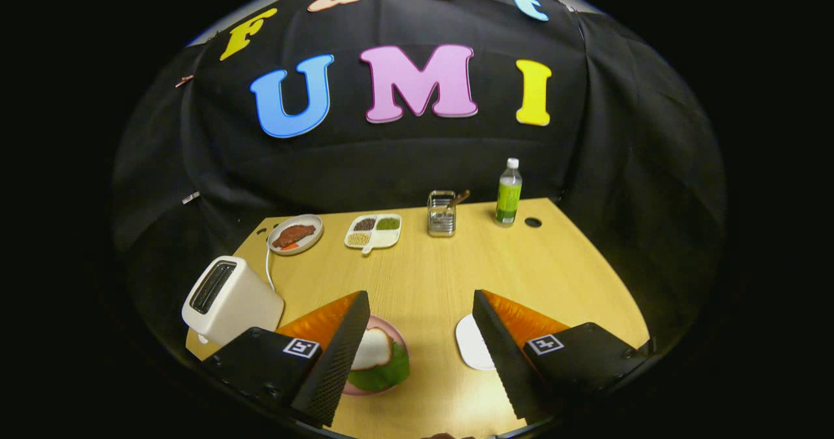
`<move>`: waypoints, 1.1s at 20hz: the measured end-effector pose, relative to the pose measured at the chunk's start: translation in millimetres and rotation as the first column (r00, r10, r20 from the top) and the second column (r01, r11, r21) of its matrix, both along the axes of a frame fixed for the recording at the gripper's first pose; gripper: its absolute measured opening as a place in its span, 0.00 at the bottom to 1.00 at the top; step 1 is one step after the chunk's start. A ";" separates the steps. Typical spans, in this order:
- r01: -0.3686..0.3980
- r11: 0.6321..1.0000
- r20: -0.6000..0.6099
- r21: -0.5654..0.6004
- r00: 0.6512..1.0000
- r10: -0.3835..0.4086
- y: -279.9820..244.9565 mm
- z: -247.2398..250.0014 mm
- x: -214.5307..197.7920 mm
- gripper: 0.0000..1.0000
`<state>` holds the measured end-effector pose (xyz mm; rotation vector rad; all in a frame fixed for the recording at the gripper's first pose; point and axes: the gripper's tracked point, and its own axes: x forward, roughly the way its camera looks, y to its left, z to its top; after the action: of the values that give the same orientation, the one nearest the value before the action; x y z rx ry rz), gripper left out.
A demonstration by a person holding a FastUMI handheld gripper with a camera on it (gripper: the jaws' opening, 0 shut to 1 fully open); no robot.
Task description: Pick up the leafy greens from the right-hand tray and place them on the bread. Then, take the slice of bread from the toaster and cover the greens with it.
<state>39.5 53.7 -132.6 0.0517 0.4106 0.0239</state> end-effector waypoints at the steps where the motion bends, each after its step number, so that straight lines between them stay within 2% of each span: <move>1: 0.000 1.000 0.040 -0.017 0.999 0.000 -6.4 17.7 -2.9 0.99; 6: -0.012 1.000 0.173 -0.009 0.985 0.013 -34.1 83.9 -13.0 0.99; 9: -0.028 0.999 0.220 0.027 0.975 0.021 -52.5 109.7 -18.4 0.99; 12: -0.044 0.999 0.284 0.011 0.958 0.039 -77.6 135.8 -26.4 0.99; 18: -0.023 1.000 0.307 -0.004 0.951 0.023 -122.8 146.6 -33.4 0.99; 22: -0.018 1.000 0.276 0.012 0.961 0.014 -128.3 134.5 -33.1 0.99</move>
<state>6.4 -74.6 1.9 0.0582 0.1316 0.0497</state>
